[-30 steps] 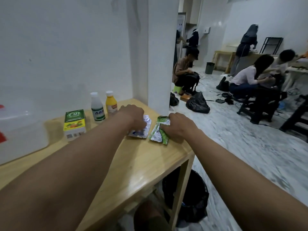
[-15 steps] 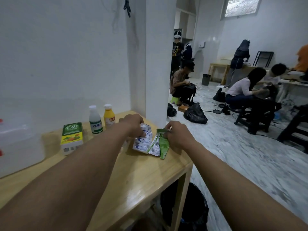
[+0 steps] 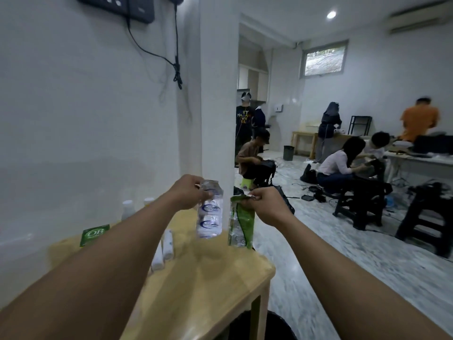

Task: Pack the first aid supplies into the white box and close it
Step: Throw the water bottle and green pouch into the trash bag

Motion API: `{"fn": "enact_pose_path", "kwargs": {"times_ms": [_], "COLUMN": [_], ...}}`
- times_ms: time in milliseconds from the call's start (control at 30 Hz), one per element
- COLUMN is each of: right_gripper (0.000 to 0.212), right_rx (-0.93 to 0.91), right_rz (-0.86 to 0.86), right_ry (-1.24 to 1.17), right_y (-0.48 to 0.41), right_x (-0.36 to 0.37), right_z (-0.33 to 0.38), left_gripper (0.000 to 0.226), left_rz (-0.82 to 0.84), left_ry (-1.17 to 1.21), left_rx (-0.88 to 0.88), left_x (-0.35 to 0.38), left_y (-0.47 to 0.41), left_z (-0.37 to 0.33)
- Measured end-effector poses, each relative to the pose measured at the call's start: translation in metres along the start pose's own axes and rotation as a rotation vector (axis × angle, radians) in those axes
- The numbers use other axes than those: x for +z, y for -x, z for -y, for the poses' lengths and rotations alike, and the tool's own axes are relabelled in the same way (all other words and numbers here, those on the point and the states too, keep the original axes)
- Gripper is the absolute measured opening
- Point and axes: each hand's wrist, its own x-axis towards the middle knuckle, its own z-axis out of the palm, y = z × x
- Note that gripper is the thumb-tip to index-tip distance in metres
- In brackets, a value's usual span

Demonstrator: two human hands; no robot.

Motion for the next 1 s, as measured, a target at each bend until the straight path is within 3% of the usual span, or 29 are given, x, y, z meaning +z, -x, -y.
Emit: {"fn": "enact_pose_path", "kwargs": {"times_ms": [233,567,800,1000], "right_gripper": [0.026,0.012,0.009,0.009], "right_rx": [-0.011,0.002,0.04,0.14], "right_rz": [-0.098,-0.14,-0.156,-0.133], "right_ry": [-0.059,-0.111,-0.083,-0.033], "right_y": [-0.015,-0.034,-0.054,-0.072], "right_x": [-0.042,-0.084,-0.085,-0.076], "right_z": [0.013,0.012,-0.025,-0.082], "left_gripper": [0.021,0.021,0.01,0.028], "left_rz": [-0.003,0.002,0.014,0.065], "left_ry": [0.146,0.208,0.139,0.086], "left_rx": [0.066,0.061,0.066,0.058], "left_x": [-0.007,0.007,0.043,0.086], "left_y": [-0.002,-0.031,-0.065,-0.099], "left_z": [-0.044,-0.068,-0.076,-0.061]}}
